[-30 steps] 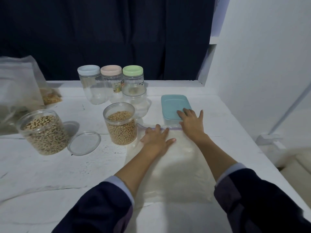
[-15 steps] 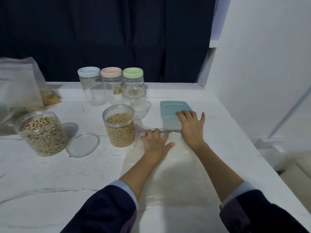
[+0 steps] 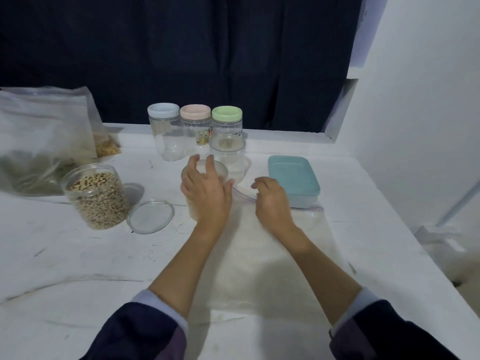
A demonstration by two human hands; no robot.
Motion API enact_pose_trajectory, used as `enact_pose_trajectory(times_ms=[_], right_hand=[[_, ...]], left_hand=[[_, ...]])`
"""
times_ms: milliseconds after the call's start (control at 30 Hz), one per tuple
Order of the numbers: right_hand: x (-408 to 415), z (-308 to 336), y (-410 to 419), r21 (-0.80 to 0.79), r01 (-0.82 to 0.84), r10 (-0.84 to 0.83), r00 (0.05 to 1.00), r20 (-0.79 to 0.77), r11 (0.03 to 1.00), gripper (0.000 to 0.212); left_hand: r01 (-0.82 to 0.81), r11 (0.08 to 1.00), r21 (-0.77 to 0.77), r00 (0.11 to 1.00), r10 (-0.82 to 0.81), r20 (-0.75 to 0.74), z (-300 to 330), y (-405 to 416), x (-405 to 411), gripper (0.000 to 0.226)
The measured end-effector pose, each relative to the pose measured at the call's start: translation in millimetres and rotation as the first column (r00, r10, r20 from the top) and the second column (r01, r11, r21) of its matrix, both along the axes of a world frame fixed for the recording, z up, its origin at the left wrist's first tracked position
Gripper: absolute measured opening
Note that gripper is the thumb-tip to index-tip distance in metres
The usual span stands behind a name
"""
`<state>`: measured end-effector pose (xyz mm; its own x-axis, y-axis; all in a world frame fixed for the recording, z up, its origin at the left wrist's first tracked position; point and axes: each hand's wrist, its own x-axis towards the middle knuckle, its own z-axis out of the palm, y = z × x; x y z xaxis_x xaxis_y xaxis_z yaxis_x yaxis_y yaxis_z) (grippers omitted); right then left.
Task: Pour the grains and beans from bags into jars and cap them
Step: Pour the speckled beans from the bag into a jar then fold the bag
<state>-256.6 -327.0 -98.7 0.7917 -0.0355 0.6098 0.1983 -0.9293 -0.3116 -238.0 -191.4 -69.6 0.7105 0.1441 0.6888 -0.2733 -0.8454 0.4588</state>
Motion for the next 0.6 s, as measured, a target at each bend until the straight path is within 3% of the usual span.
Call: enact_pose_trajectory(times_ms=[100, 167, 233, 400, 600], right_hand=[[5, -16, 34, 0.278, -0.163, 0.214, 0.962, -0.167, 0.947, 0.032], [3, -28, 42, 0.371, -0.141, 0.258, 0.923, -0.287, 0.918, 0.041], [2, -41, 43, 0.306, -0.119, 0.233, 0.899, -0.371, 0.945, 0.050], [1, -46, 42, 0.083, -0.116, 0.141, 0.880, -0.453, 0.990, 0.067], [6, -41, 44, 0.054, -0.086, 0.101, 0.830, -0.549, 0.995, 0.071]], left_hand=[[-0.024, 0.994, -0.103, 0.933, -0.014, -0.360, 12, 21, 11, 0.107], [0.034, 0.960, -0.277, 0.879, -0.160, -0.449, 10, 29, 19, 0.116], [0.077, 0.931, -0.358, 0.884, -0.230, -0.407, 6, 33, 20, 0.113], [0.072, 0.888, -0.453, 0.924, -0.231, -0.306, 0, 40, 11, 0.109], [0.052, 0.829, -0.556, 0.931, -0.242, -0.275, 2, 57, 9, 0.107]])
